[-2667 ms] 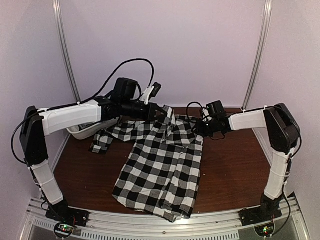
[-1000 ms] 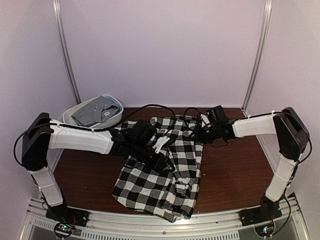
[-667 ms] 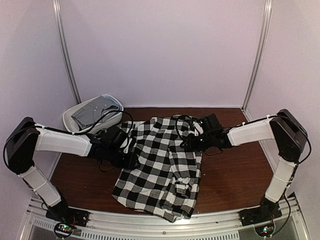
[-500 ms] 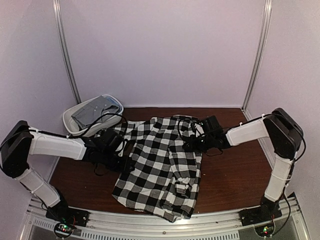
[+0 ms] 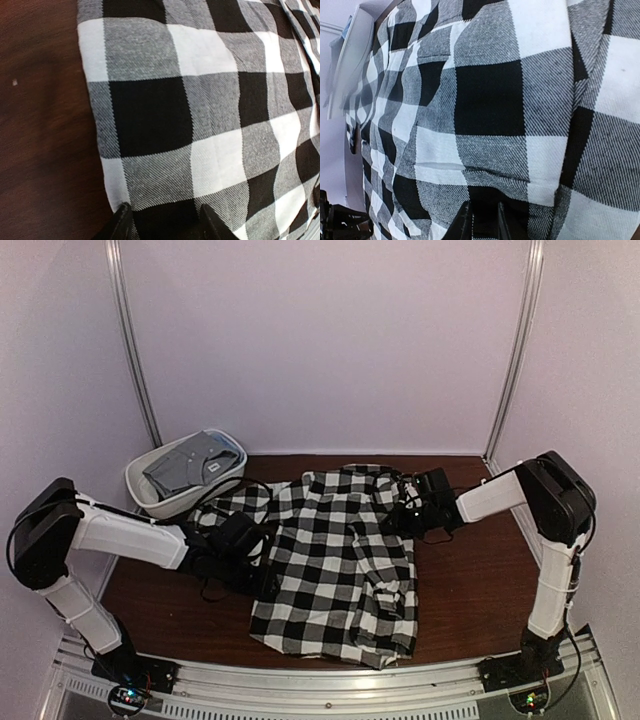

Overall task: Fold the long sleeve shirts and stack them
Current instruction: Move the 1/3-folded shirt to the center of the board, then move the right arm to the center of the board with the 1/3-folded shirt.

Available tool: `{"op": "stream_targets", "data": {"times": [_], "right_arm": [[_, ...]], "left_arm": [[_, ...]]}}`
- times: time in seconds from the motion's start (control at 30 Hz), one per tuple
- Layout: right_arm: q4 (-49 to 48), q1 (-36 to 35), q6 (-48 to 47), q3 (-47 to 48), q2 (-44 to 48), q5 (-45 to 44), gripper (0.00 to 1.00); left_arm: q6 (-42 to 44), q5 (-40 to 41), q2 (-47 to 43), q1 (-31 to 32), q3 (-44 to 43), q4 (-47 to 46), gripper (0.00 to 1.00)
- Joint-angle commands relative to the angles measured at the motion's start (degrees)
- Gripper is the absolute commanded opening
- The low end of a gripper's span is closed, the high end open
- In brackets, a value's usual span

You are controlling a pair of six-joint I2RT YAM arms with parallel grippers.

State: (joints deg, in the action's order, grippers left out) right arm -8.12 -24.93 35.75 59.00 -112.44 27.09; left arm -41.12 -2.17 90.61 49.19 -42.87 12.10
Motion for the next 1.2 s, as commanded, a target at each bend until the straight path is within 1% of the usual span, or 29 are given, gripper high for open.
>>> {"op": "stream_targets", "data": {"times": [0.0,0.13,0.27,0.5,0.67,0.87,1.0,1.17], "right_arm": [[3.7,5.0,-2.5,1.9,-3.0,-2.7,0.20],[6.6,8.8,-4.7,4.9,-4.0,-2.6,0.20],[12.1,9.3,-8.1,8.5,-2.9,-3.9,0.21],[15.5,8.2,-10.1,6.4,5.2,-6.5,0.27],[17.0,5.0,-10.2,1.4,13.3,-9.6,0.29],[18.5,-0.4,-8.8,-7.1,22.1,-13.4,0.29],[18.5,-4.8,-6.0,-12.3,27.6,-14.9,0.29],[19.0,-11.4,-1.4,-17.1,31.8,-19.2,0.29]], "left_arm": [[-2.9,-1.3,5.3,4.2,-5.1,0.5,0.47],[-3.6,-2.1,9.7,7.5,-10.2,0.7,0.46],[-4.5,-2.2,11.7,8.2,-12.4,0.8,0.45],[-4.8,-1.3,10.2,8.2,-14.2,2.2,0.45],[-4.7,1.2,8.5,8.1,-15.3,4.4,0.46],[-3.9,4.5,5.9,7.4,-15.7,5.8,0.47],[-3.1,5.0,4.6,6.0,-15.8,6.0,0.47],[-1.7,4.8,4.1,4.2,-15.9,6.0,0.47]]}}
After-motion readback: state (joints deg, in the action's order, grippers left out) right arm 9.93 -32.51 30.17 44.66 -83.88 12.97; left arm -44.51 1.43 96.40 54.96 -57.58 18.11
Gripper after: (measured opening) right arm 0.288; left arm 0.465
